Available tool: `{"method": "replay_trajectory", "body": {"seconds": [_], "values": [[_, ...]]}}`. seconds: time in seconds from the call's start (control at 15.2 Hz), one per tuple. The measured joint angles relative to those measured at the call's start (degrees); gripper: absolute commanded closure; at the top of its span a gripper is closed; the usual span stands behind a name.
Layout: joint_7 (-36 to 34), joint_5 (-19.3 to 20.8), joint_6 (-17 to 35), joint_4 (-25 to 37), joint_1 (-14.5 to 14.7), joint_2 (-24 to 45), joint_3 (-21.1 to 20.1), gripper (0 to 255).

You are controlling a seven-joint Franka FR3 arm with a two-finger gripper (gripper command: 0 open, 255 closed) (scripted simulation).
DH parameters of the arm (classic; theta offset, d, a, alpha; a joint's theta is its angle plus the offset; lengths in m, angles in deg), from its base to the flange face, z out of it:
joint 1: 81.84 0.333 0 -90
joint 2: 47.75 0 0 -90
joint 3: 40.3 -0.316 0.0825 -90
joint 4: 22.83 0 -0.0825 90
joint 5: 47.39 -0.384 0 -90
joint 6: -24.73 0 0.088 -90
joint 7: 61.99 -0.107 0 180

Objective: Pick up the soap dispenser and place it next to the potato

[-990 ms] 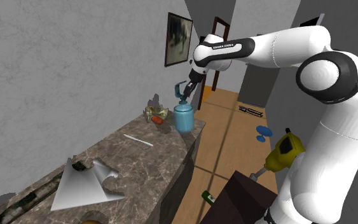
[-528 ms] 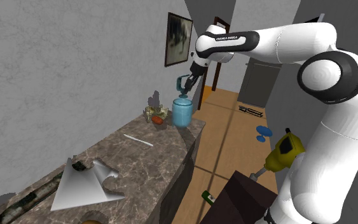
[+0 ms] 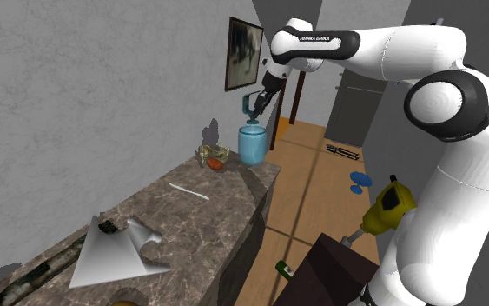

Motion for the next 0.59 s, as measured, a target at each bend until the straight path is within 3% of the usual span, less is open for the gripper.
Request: {"method": "replay_trajectory", "body": {"seconds": [0.59], "values": [[-0.7,-0.5,-7.4,9.3,-0.4,2.0,0.3,255]]}}
